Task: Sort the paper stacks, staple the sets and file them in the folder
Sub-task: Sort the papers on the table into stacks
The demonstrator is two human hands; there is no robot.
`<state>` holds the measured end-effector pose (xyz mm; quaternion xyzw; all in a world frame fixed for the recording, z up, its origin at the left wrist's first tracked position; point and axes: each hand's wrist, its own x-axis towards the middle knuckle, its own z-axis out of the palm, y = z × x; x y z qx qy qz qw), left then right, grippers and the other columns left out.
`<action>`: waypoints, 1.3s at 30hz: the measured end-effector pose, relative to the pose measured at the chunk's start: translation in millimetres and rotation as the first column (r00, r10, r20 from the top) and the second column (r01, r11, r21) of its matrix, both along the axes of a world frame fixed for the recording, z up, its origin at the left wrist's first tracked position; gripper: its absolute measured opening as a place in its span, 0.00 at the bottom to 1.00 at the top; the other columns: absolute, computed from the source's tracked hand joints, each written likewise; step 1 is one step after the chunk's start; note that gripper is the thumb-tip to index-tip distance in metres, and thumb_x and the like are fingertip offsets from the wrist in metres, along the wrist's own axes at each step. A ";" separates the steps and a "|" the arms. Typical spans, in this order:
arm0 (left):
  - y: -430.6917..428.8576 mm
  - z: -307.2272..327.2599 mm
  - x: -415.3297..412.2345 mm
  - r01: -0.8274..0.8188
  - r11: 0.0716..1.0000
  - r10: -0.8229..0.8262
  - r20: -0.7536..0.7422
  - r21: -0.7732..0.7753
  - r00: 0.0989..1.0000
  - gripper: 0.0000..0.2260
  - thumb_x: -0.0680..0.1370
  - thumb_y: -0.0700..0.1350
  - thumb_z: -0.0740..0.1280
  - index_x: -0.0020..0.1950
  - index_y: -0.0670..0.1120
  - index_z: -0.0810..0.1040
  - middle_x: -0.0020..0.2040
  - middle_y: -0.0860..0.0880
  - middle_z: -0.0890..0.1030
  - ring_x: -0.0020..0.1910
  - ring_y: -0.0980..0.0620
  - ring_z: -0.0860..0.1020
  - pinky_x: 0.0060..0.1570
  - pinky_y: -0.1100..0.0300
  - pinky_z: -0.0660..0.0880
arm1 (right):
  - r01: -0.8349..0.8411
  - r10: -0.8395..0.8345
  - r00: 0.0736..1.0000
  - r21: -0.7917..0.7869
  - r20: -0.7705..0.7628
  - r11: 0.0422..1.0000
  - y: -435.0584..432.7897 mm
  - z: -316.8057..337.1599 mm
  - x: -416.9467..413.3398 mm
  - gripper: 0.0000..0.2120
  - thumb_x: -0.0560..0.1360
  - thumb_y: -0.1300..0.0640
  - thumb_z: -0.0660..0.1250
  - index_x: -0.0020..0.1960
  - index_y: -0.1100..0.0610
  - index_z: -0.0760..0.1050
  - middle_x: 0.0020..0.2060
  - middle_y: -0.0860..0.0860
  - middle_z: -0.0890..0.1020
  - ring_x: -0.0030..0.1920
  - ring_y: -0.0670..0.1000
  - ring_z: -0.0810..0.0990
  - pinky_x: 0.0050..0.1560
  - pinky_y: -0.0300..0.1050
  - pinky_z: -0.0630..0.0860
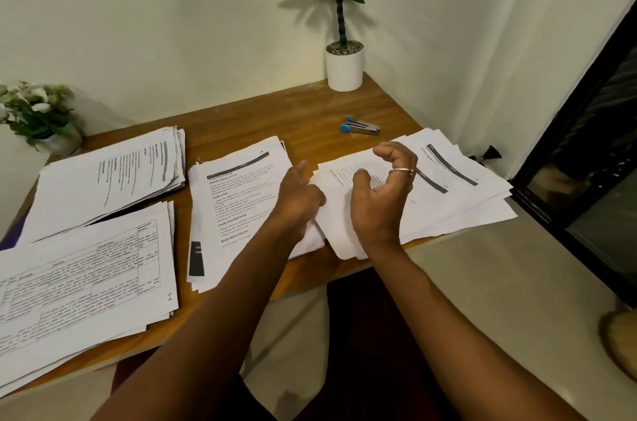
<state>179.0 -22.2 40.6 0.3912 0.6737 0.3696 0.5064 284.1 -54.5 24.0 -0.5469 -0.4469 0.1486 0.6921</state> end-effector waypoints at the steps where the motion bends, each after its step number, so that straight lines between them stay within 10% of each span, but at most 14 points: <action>1: 1.9 0.0 5.2 0.035 0.999 -0.035 -0.001 0.003 0.999 0.38 0.76 0.28 0.69 0.80 0.54 0.62 0.80 0.48 0.64 0.76 0.43 0.67 0.56 0.56 0.79 | -0.023 0.023 1.000 -0.009 -0.006 1.000 0.5 -0.6 1.6 0.21 0.72 0.67 0.69 0.57 0.48 0.70 0.58 0.46 0.76 0.62 0.48 0.75 0.68 0.41 0.71; 4: 6.8 -0.9 17.9 0.080 0.997 -0.080 0.038 0.006 0.996 0.40 0.75 0.28 0.69 0.80 0.56 0.62 0.80 0.49 0.63 0.76 0.44 0.67 0.42 0.62 0.76 | -0.084 0.076 0.994 -0.101 -0.078 0.991 2.3 -1.0 10.8 0.18 0.74 0.68 0.68 0.58 0.50 0.71 0.57 0.49 0.77 0.59 0.47 0.76 0.56 0.24 0.69; 14: 7.8 -2.2 27.6 0.259 0.959 -0.251 -0.081 0.113 0.965 0.35 0.79 0.39 0.71 0.80 0.59 0.58 0.80 0.52 0.62 0.53 0.59 0.75 0.30 0.71 0.71 | -0.101 0.066 0.989 -0.282 -0.130 0.954 10.2 -13.4 29.9 0.17 0.76 0.65 0.68 0.57 0.46 0.71 0.54 0.44 0.76 0.56 0.45 0.77 0.48 0.28 0.74; 20: -11.3 -2.2 -19.4 0.193 0.920 -0.073 -0.333 0.341 0.940 0.22 0.80 0.39 0.69 0.72 0.55 0.72 0.77 0.54 0.68 0.73 0.50 0.70 0.64 0.57 0.71 | -0.188 0.163 0.981 -0.316 -0.106 0.930 10.1 -13.5 4.4 0.13 0.78 0.63 0.68 0.56 0.47 0.74 0.52 0.41 0.78 0.54 0.44 0.78 0.46 0.25 0.73; 30: -47.1 -66.0 -112.9 -0.033 0.880 0.242 -0.388 0.474 0.889 0.13 0.78 0.37 0.70 0.61 0.48 0.76 0.65 0.48 0.77 0.64 0.50 0.75 0.67 0.50 0.75 | -0.342 0.605 0.776 -0.688 0.177 0.640 27.0 -23.5 -67.2 0.22 0.79 0.53 0.71 0.71 0.46 0.71 0.73 0.48 0.73 0.71 0.54 0.72 0.69 0.50 0.71; 39: -49.6 -74.6 -113.9 -0.134 0.815 0.329 -0.262 0.563 0.907 0.12 0.78 0.36 0.70 0.59 0.48 0.78 0.64 0.48 0.79 0.62 0.51 0.76 0.68 0.50 0.75 | -0.411 0.546 0.835 -0.592 0.060 0.693 29.6 -18.1 -69.5 0.24 0.76 0.58 0.75 0.69 0.51 0.71 0.68 0.49 0.78 0.62 0.48 0.79 0.48 0.31 0.73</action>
